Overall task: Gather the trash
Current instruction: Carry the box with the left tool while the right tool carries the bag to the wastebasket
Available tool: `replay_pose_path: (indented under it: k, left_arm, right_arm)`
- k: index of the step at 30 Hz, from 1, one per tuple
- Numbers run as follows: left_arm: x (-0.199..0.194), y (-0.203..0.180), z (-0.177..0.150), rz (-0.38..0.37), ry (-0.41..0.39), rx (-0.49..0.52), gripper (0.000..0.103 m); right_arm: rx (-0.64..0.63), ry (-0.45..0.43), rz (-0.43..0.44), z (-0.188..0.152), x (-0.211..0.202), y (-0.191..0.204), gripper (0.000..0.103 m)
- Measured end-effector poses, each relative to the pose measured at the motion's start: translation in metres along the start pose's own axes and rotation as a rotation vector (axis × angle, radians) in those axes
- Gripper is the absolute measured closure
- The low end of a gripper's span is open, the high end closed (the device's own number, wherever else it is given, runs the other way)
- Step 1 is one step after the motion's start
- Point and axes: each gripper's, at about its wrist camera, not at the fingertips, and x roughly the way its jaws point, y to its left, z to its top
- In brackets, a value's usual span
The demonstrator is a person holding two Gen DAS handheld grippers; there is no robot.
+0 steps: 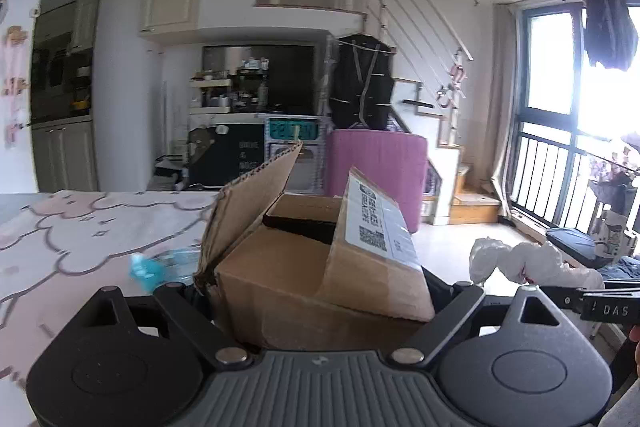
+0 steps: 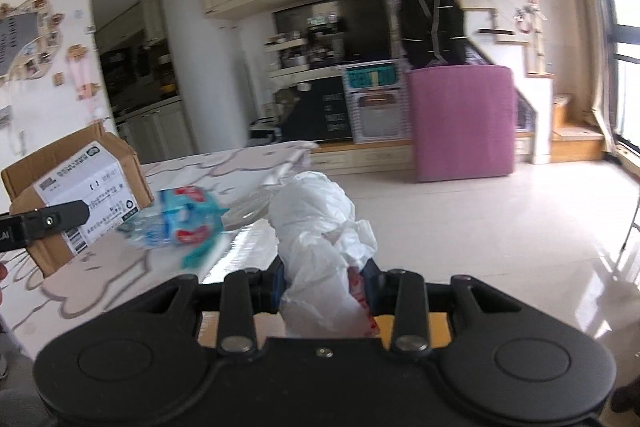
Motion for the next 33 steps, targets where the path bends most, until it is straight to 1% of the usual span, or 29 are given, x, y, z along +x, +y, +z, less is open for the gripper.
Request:
replay_pose_path:
  k: [7, 11, 13, 15, 19, 24, 28, 33]
  left_arm:
    - [0.033, -0.047, 0.001, -0.06, 0.028, 0.018, 0.011]
    - [0.058, -0.07, -0.002, -0.087, 0.067, 0.025, 0.011]
    - [0.075, -0.079, -0.003, -0.102, 0.099, 0.019, 0.011]
    - [0.092, -0.087, -0.005, -0.114, 0.141, 0.016, 0.011]
    - [0.135, -0.104, -0.01, -0.128, 0.24, 0.026, 0.011]
    - [0.191, -0.114, -0.023, -0.139, 0.358, 0.05, 0.011]
    - [0.231, -0.117, -0.039, -0.14, 0.453, 0.082, 0.011]
    - [0.28, -0.123, -0.069, -0.183, 0.604, 0.115, 0.011]
  right_arm:
    - [0.018, -0.002, -0.102, 0.0, -0.007, -0.04, 0.066]
    - [0.053, -0.005, -0.155, 0.001, -0.005, -0.062, 0.066]
    - [0.077, -0.005, -0.174, 0.001, -0.001, -0.07, 0.066]
    - [0.1, 0.002, -0.192, 0.002, 0.006, -0.078, 0.066]
    - [0.178, 0.044, -0.21, 0.001, 0.031, -0.095, 0.066]
    - [0.259, 0.102, -0.227, -0.005, 0.079, -0.106, 0.066]
    - [0.353, 0.157, -0.235, -0.02, 0.122, -0.117, 0.066]
    - [0.419, 0.247, -0.26, -0.049, 0.168, -0.134, 0.066]
